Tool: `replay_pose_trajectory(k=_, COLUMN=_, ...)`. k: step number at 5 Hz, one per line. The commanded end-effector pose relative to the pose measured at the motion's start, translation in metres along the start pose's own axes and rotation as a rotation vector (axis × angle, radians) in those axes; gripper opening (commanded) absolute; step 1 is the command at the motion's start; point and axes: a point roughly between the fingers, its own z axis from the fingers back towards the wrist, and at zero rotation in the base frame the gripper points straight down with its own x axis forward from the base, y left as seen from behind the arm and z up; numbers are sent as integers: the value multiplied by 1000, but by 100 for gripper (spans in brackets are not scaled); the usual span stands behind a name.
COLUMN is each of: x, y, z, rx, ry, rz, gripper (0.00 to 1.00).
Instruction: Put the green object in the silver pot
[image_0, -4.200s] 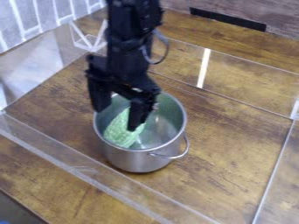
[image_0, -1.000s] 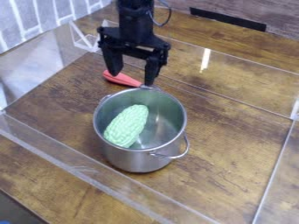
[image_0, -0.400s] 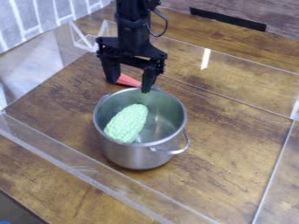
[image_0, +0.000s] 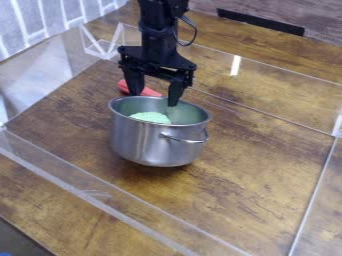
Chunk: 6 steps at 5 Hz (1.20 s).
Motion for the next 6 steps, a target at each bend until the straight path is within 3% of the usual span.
replay_pose_trajectory(k=1, x=-3, y=4, z=3, rx=-10, ry=-28, rz=-31, gripper=100)
replay_pose_trajectory(k=2, x=-1, y=1, z=-11, rx=-10, ry=-7, rz=0, gripper=100)
replay_pose_trajectory(k=3, x=4, y=0, z=-18, rx=-10, ry=-3, rz=29, gripper=0)
replay_pose_trajectory(k=5, x=-5, y=6, z=2, rx=0, ry=-3, rz=29, gripper=0)
replay_pose_trajectory(k=6, x=-9, y=24, z=5, rx=-1, ry=1, rz=42, gripper=0)
